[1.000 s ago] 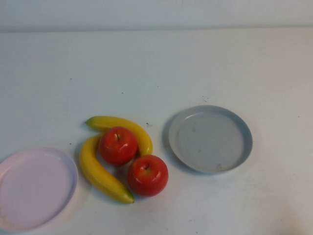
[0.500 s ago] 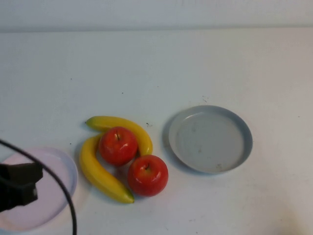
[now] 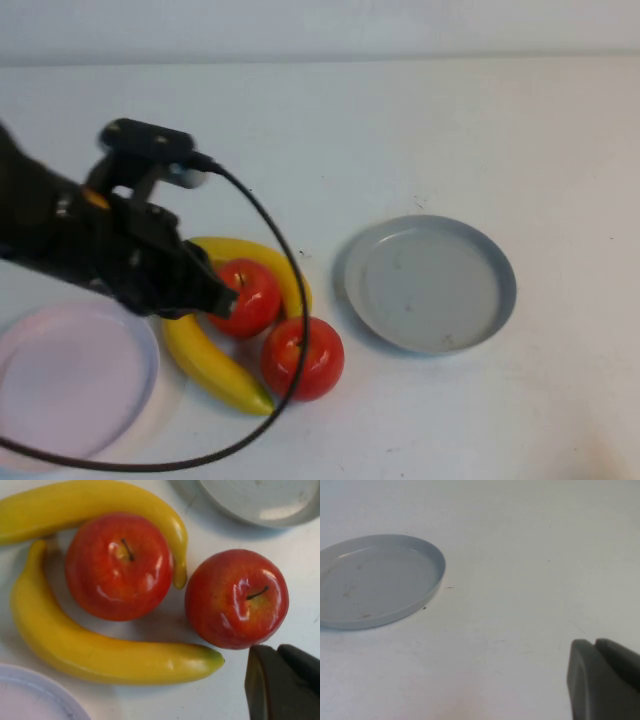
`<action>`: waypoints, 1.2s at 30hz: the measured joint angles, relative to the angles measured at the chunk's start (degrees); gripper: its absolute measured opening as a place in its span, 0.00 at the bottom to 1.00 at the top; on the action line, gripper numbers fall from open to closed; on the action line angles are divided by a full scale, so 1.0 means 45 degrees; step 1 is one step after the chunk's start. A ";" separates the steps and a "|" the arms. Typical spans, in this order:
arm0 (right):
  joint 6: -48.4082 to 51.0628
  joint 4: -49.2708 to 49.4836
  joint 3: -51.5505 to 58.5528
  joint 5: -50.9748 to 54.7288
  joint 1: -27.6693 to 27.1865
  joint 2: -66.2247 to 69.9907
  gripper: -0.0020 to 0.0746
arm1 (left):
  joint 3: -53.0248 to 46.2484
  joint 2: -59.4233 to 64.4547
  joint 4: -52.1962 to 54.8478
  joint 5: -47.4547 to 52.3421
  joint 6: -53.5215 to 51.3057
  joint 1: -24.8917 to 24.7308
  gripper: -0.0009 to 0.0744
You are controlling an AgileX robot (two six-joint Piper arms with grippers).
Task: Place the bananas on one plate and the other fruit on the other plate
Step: Put one type of fruit in the left plate
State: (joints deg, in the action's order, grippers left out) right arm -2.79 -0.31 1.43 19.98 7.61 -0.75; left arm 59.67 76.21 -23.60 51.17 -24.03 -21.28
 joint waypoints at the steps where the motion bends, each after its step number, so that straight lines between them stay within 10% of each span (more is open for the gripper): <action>1: 0.0000 0.0000 0.0000 0.0000 0.0000 0.0000 0.00 | 0.0418 0.0499 0.0599 0.0150 0.0426 -0.0588 0.01; 8: 0.0000 0.0000 0.0000 0.0000 0.0000 0.0000 0.00 | 0.2817 0.3316 0.3080 0.1585 0.1296 -0.3397 0.01; 17: 0.0000 0.0000 0.0000 0.0000 0.0000 0.0000 0.00 | 0.3732 0.4504 0.4366 0.1843 0.1605 -0.4152 0.04; 28: 0.0000 0.0000 0.0000 0.0000 0.0000 0.0000 0.00 | 0.3732 0.4968 0.4165 0.1826 0.1650 -0.4209 0.80; 36: 0.0000 0.0000 0.0000 0.0000 0.0000 0.0000 0.00 | 0.3732 0.5046 0.4500 0.1449 0.1650 -0.4743 0.88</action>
State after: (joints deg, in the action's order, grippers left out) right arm -2.79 -0.31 1.43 19.98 7.61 -0.75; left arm 76.46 98.92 -3.35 57.70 -16.60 -42.63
